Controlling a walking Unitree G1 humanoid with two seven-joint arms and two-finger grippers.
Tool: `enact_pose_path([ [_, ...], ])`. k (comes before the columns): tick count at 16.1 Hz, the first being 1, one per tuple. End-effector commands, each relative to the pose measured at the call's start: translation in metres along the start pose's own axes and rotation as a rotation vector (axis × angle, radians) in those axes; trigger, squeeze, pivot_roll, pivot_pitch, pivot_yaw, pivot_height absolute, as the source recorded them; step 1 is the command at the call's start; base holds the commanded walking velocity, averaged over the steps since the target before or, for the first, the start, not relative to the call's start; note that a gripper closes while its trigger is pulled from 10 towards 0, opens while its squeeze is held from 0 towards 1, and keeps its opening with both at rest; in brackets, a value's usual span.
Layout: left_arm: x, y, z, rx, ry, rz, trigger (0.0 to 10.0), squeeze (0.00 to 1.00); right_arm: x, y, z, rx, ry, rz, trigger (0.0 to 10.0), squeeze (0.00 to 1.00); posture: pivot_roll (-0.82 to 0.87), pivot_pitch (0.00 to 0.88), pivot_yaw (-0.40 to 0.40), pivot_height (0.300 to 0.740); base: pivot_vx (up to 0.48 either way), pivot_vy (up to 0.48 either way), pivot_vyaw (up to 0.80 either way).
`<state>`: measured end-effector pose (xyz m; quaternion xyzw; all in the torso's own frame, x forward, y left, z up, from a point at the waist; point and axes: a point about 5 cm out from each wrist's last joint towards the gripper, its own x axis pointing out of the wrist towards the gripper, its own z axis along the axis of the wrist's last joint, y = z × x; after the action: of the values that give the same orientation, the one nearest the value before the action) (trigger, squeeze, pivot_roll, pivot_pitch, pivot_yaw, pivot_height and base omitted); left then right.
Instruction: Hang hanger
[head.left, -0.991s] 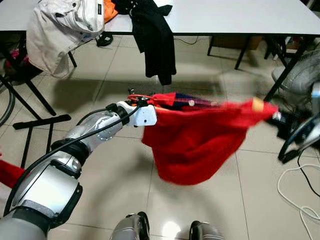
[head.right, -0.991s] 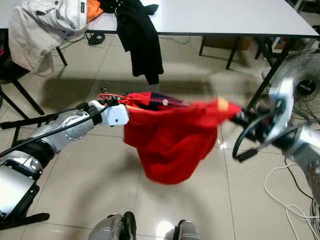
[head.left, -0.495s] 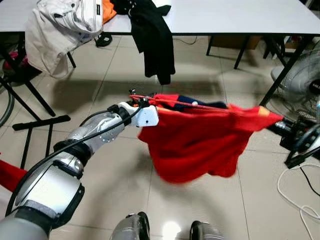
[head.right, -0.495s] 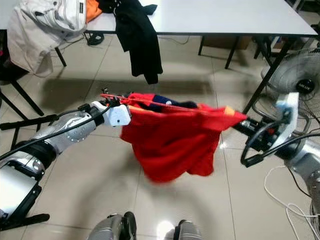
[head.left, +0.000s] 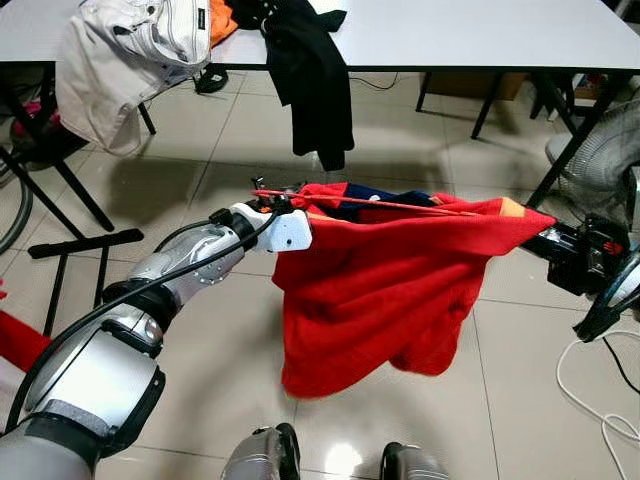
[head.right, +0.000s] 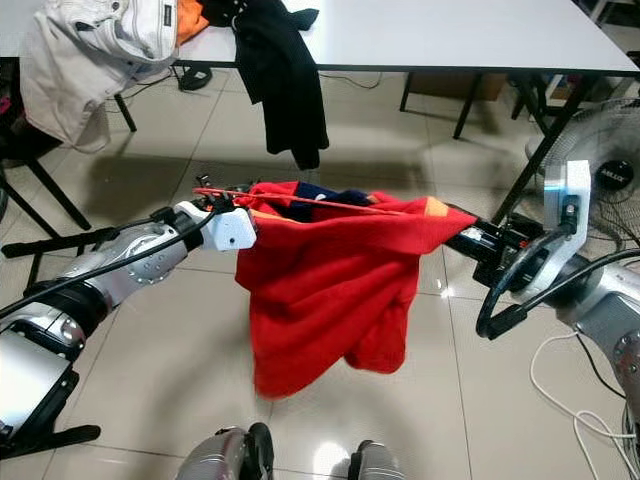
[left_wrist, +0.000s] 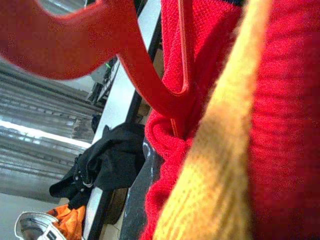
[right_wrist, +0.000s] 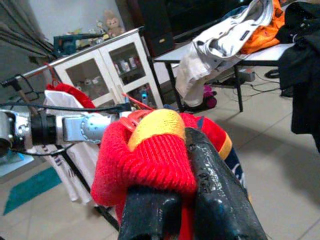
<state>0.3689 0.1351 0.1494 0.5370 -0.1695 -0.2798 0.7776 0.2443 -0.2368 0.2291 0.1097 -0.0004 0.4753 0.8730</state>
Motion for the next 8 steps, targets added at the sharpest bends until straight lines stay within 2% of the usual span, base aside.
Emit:
enact_pose_path([
  [1,-0.040,-0.006,-0.057,0.007,0.343,-0.039,10.0,0.00,-0.013,0.008,0.034,-0.102,-0.114,0.018,0.0,0.00,-0.24,0.110,0.050,0.740,0.000,0.000,0.00],
  [3,-0.040,-0.017,-0.055,0.073,0.326,-0.111,10.0,0.00,-0.013,0.005,0.047,-0.084,-0.199,0.008,0.0,0.00,-0.25,0.113,0.050,0.740,0.000,0.000,0.00],
  [5,-0.034,-0.030,-0.044,0.178,0.241,-0.194,10.0,0.00,-0.010,-0.009,0.050,-0.043,-0.265,-0.064,0.0,0.00,-0.25,0.116,0.051,0.740,0.000,0.000,0.00],
  [8,-0.031,-0.040,-0.037,0.255,0.181,-0.245,10.0,0.00,-0.008,-0.012,0.053,0.007,-0.315,-0.062,0.0,0.00,-0.25,0.120,0.052,0.740,0.000,0.000,0.00],
])
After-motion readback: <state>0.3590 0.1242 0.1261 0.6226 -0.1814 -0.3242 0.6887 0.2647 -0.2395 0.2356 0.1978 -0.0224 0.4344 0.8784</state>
